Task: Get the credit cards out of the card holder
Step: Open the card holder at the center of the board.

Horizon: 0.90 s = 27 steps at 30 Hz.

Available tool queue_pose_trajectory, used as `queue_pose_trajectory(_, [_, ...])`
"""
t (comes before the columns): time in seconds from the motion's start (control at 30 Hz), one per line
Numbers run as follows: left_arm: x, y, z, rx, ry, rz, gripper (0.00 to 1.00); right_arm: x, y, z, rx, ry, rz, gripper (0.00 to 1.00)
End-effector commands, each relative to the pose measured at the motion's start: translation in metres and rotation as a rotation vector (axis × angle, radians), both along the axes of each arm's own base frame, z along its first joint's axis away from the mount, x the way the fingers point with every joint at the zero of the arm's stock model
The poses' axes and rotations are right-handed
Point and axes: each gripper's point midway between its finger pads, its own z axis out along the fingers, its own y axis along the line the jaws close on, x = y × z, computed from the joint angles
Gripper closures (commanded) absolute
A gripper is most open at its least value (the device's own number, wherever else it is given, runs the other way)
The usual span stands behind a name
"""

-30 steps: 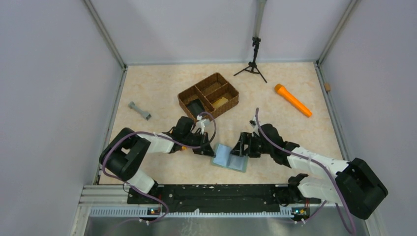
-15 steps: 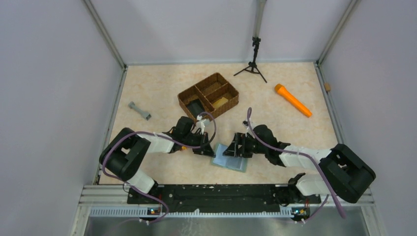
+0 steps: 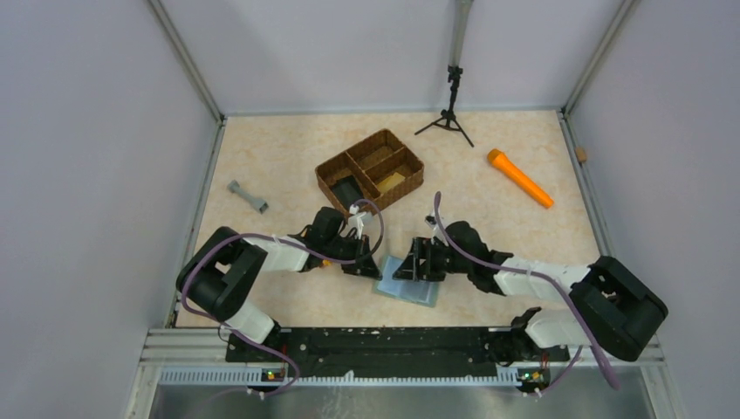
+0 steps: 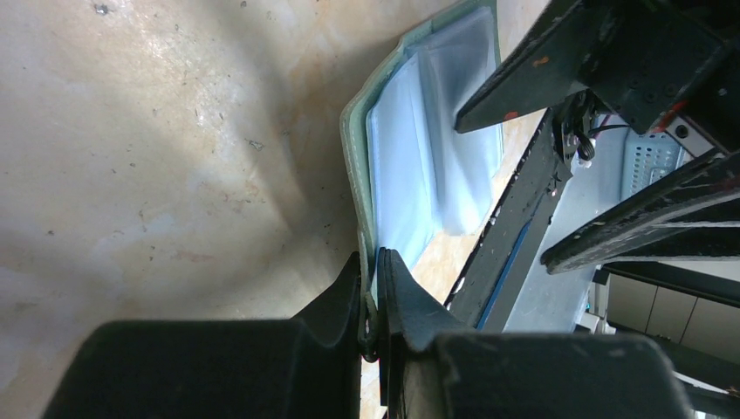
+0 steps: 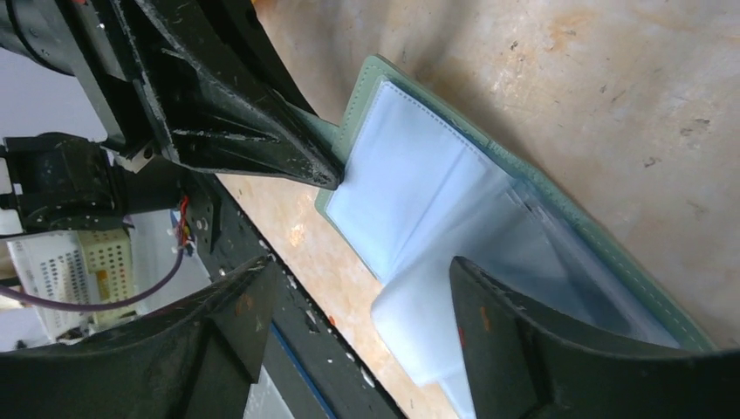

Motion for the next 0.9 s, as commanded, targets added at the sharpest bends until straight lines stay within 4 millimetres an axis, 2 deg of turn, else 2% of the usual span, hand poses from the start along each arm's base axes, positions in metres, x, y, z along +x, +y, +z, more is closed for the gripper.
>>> queue_pose_trajectory(0.0, [0.009, -0.006, 0.01, -0.023, -0.058, -0.011, 1.0, 0.012, 0.002, 0.033, -0.015, -0.106, -0.003, 0.31])
queue_pose_trajectory(0.13, [0.009, -0.006, 0.011, -0.023, -0.058, -0.012, 1.0, 0.023, -0.027, 0.038, -0.151, -0.165, -0.106, 0.35])
queue_pose_trajectory(0.23, [0.009, -0.007, 0.011, -0.025, -0.06, -0.012, 1.0, 0.022, -0.046, 0.034, -0.218, -0.175, -0.152, 0.33])
queue_pose_trajectory(0.3, [0.009, -0.007, 0.011, -0.024, -0.061, -0.013, 1.0, 0.02, -0.052, 0.029, -0.241, -0.169, -0.165, 0.36])
queue_pose_trajectory(0.4, [0.01, -0.006, 0.012, -0.024, -0.063, -0.011, 1.0, 0.018, -0.055, 0.019, -0.257, -0.148, -0.17, 0.39])
queue_pose_trajectory(0.73, [0.008, -0.006, 0.011, -0.025, -0.06, -0.015, 1.0, 0.019, -0.046, -0.006, -0.259, -0.104, -0.153, 0.45])
queue_pose_trajectory(0.87, [0.008, -0.008, 0.012, -0.029, -0.061, -0.018, 1.0, 0.016, -0.048, -0.023, -0.299, -0.082, -0.135, 0.51])
